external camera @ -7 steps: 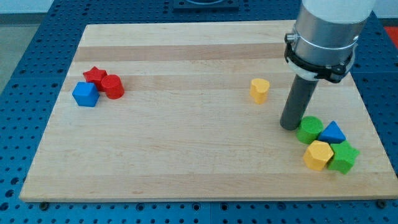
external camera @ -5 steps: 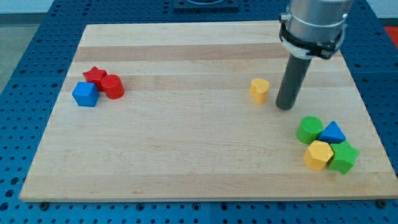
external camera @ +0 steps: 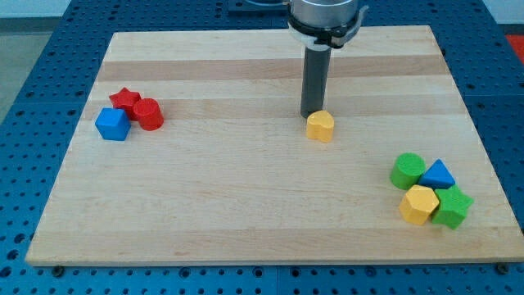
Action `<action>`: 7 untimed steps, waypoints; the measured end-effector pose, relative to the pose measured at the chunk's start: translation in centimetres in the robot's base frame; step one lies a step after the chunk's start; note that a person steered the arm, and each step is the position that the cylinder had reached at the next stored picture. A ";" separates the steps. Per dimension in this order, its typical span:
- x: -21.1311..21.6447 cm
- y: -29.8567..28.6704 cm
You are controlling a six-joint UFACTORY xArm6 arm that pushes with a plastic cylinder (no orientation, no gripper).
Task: Push yellow heart closer to the group of blocks
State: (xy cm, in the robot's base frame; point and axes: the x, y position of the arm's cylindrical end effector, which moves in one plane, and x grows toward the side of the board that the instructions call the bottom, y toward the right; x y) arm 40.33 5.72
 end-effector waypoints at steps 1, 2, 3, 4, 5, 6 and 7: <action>1.2 0.0; 2.6 0.0; 4.9 0.0; 6.9 0.0; 8.4 0.0; 9.7 0.0; 9.7 0.0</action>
State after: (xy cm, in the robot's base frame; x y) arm 50.00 5.69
